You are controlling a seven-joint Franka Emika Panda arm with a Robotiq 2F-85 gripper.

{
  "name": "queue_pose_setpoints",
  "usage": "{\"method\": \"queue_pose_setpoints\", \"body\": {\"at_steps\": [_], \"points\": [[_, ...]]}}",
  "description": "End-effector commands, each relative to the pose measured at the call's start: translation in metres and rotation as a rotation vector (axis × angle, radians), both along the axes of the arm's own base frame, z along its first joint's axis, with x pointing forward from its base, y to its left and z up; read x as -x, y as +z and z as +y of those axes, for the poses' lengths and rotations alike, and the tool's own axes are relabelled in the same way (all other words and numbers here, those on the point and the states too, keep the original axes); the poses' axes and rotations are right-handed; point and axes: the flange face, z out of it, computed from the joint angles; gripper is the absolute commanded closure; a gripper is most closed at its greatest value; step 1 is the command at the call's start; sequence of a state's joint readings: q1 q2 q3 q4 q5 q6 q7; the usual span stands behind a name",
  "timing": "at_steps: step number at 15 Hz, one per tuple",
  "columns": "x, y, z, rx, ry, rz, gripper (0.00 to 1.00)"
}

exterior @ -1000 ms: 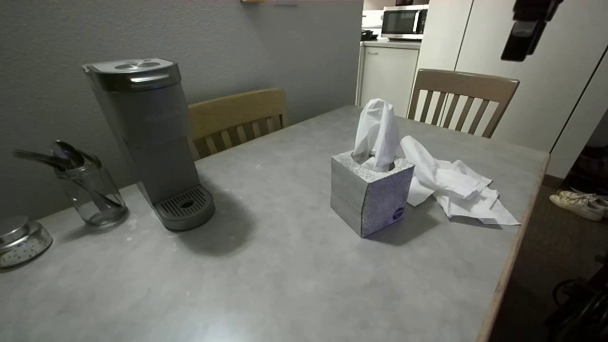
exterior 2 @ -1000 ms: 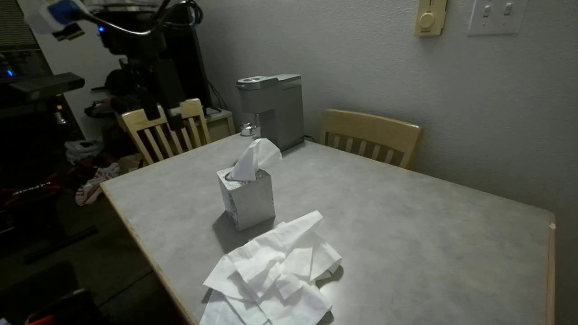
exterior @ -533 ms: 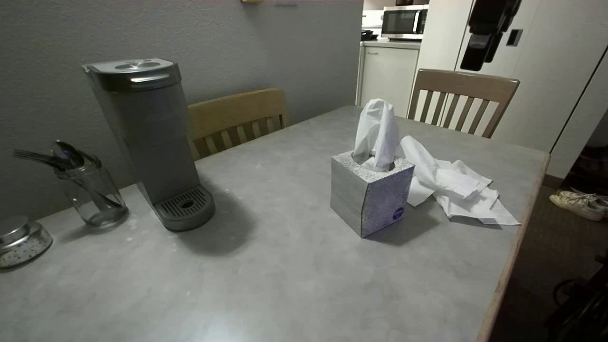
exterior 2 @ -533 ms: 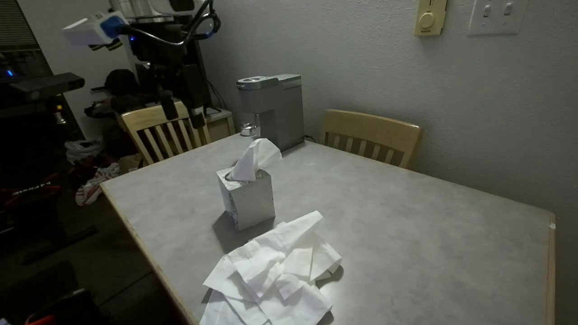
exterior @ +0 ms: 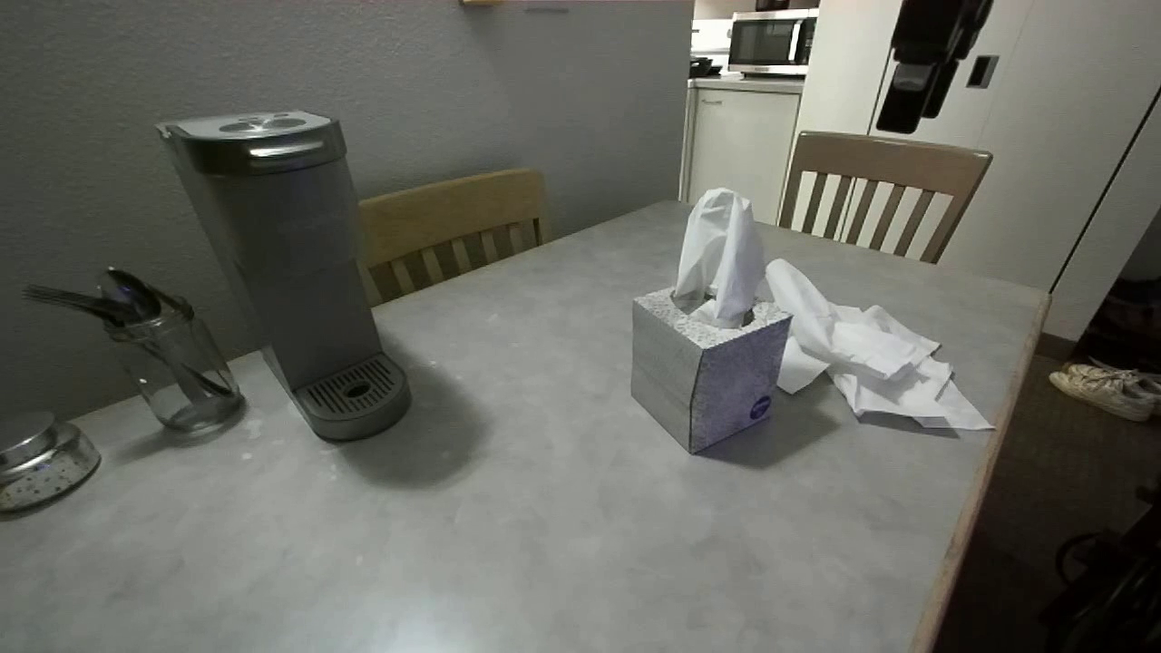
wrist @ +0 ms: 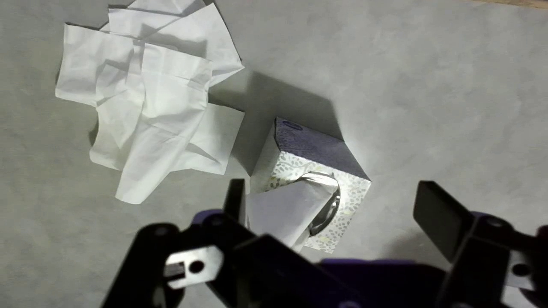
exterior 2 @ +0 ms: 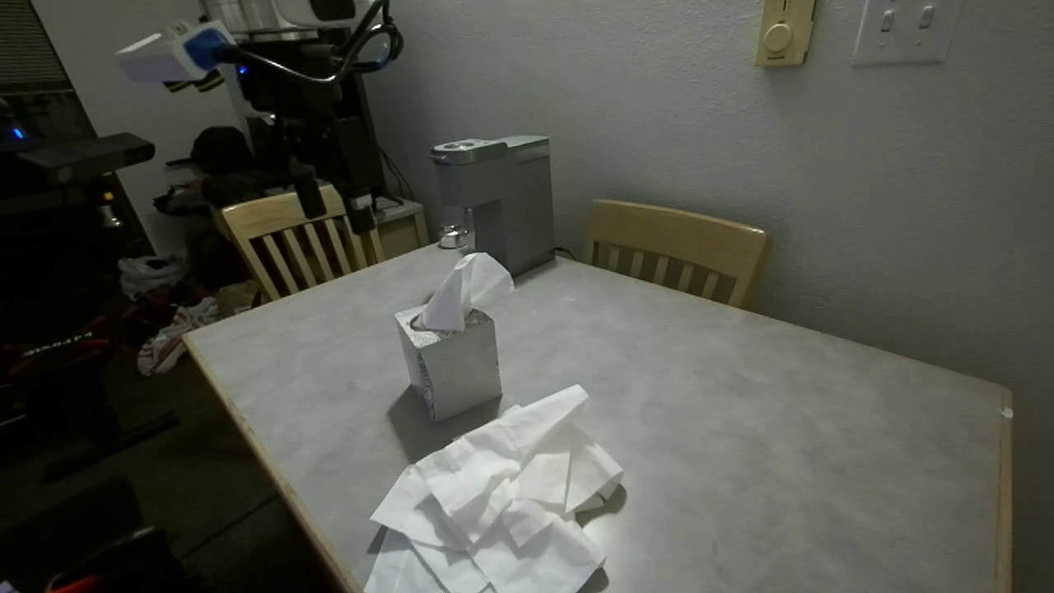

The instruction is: Remove one of the tissues from the box and place it on the table

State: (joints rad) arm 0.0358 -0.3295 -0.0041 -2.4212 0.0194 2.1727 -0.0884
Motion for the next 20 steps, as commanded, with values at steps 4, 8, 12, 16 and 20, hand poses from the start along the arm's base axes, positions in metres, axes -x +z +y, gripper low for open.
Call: {"method": "queue_pose_setpoints", "body": {"at_steps": [4,8,12,16,20], "points": [[-0.047,-0.004,0.000,0.058,0.013,-0.068,0.00],[-0.091,0.001,0.013,0.072,0.036,-0.112,0.00],[-0.122,0.001,0.029,0.080,0.033,-0.116,0.00],[-0.135,0.005,0.036,0.128,0.004,-0.131,0.00],[-0.132,0.007,0.039,0.181,-0.047,-0.123,0.00]]}}
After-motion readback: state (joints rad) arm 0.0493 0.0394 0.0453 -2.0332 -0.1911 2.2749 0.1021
